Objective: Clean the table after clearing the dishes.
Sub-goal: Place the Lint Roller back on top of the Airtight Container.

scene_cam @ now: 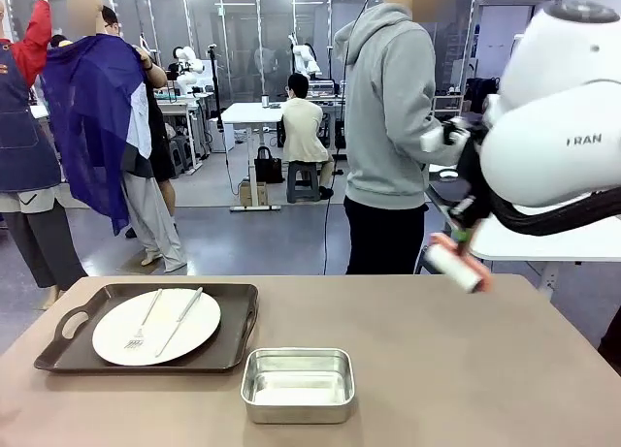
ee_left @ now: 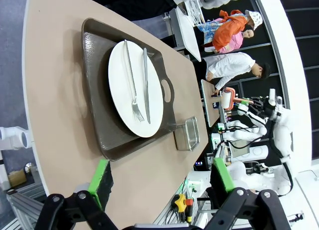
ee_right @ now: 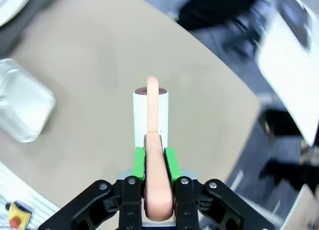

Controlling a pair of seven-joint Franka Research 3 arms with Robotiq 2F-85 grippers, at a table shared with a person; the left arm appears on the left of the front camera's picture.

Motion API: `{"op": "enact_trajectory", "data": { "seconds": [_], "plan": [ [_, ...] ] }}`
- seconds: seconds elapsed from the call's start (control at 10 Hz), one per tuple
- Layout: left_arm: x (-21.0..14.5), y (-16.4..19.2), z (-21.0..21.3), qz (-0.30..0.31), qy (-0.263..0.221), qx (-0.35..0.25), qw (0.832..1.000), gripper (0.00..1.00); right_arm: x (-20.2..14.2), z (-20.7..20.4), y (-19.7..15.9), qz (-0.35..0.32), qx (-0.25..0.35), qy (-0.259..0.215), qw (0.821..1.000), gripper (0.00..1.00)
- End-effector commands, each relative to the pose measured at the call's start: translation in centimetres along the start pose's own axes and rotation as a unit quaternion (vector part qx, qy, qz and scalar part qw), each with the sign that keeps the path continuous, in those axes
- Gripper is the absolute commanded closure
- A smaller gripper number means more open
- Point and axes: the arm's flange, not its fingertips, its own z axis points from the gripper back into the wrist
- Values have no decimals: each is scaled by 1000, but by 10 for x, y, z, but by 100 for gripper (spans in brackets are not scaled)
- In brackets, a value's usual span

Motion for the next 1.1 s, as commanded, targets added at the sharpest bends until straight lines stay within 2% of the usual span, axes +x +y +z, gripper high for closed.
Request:
{"op": "enact_trajectory", "data": {
  "seconds": [0.0,0.1,0.3,0.4,0.5,0.6,0.7,0.8,1.0],
  "plan": [
    [-2,-1,3,0,4,4,1000,0,5,10,35,127,129,-4,984,79],
    [-2,-1,3,0,4,4,1000,0,13,17,62,185,184,-6,965,79],
    [-2,-1,3,0,4,4,1000,0,29,26,110,282,217,-14,934,79],
    [-2,-1,3,0,4,4,1000,0,40,23,133,323,213,-5,922,79],
    [-2,-1,3,0,4,4,1000,0,48,16,148,348,202,-2,915,79],
    [-2,-1,3,0,4,4,1000,0,54,8,153,347,203,8,916,79],
    [-2,-1,3,0,4,4,1000,0,56,7,151,335,172,0,926,79],
    [-2,-1,3,0,4,4,1000,0,41,14,160,334,221,2,916,79],
    [-2,-1,3,0,4,4,1000,0,41,14,160,334,221,2,916,79]
  ]
}}
